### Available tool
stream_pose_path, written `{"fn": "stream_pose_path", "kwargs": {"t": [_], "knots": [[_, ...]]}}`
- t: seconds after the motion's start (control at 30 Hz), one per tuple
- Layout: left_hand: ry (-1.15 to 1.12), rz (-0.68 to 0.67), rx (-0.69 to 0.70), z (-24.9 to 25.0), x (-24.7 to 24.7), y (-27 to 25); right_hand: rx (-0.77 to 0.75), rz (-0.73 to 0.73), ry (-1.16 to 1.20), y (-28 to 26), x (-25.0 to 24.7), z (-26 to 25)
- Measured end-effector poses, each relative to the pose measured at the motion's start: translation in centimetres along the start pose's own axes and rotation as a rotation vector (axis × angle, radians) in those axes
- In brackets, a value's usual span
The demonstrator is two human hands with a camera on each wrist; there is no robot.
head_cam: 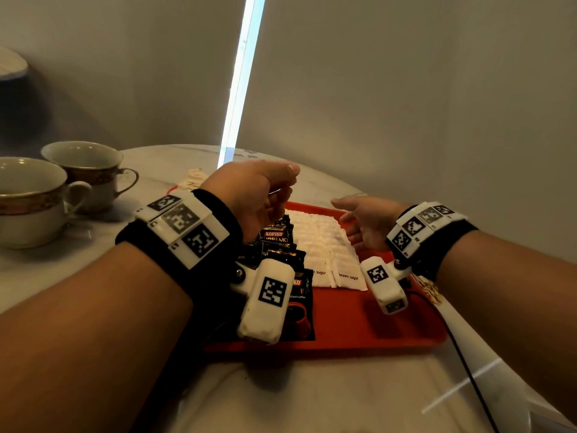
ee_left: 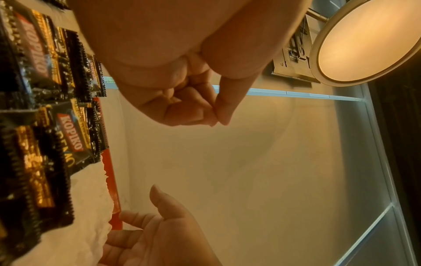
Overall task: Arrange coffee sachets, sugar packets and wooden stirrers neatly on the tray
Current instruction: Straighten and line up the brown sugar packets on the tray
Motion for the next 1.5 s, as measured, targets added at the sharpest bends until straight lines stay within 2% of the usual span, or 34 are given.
{"fn": "stream_pose_path", "kwargs": {"t": [0.6, 0.7, 1.03, 1.5], "knots": [[0.009, 0.008, 0.025, -0.2, -0.6, 0.9, 0.018, -0.002, -0.017, 2.9, 0.0, -1.5], [0.013, 0.011, 0.025, -0.3, -0.7, 1.1, 0.023, 0.040, -0.069, 3.5, -0.1, -1.8], [0.009, 0.017, 0.027, -0.2, -0.7, 1.1, -0.062, 0.073, -0.120, 4.9, 0.5, -2.7], [0.003, 0.027, 0.027, 0.1, -0.6, 0.5, -0.030, 0.102, -0.085, 3.8, 0.2, -1.6]]}}
Point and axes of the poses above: each hand's wrist, its own y-axis towards the middle knuckle, its own x-axis out of the palm, z = x × y, the point moved 5 cm from there along y, towards the middle knuckle, and after that the axes turned 1 degree about y, right-handed, at the moved point
